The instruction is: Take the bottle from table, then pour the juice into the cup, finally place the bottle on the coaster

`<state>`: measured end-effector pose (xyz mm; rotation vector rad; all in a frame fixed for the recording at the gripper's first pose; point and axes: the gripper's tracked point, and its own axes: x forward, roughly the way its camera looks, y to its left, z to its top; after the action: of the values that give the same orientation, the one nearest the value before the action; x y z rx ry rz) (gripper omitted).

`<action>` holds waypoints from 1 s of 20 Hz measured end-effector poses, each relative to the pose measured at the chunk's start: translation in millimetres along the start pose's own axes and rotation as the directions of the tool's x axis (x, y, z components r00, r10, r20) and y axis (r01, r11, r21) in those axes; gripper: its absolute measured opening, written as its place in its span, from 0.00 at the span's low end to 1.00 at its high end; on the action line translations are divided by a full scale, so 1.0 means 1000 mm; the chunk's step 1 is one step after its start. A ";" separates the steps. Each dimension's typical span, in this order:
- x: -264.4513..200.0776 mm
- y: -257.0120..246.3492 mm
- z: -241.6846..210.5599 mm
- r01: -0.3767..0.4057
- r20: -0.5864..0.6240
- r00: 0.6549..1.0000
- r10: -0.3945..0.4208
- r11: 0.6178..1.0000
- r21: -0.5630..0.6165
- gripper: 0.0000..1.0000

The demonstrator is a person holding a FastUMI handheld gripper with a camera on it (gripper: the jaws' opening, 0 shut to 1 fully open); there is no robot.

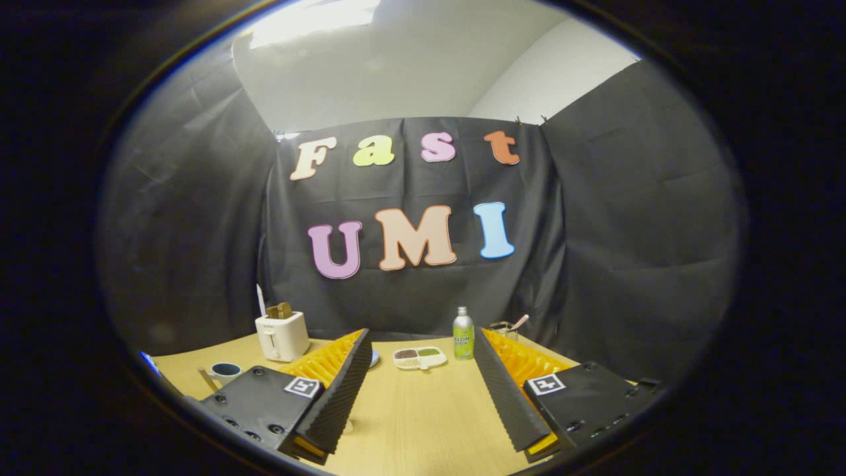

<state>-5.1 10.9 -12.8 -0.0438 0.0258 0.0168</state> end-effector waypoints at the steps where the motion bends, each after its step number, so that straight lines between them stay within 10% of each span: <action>1: 0.000 0.001 0.000 -0.002 -0.001 1.000 0.002 1.000 0.002 0.98; 20: 0.002 0.047 -0.060 -0.068 -0.065 0.996 0.069 0.998 0.007 0.98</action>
<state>-5.1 55.3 -75.1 -0.0384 0.0926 0.0839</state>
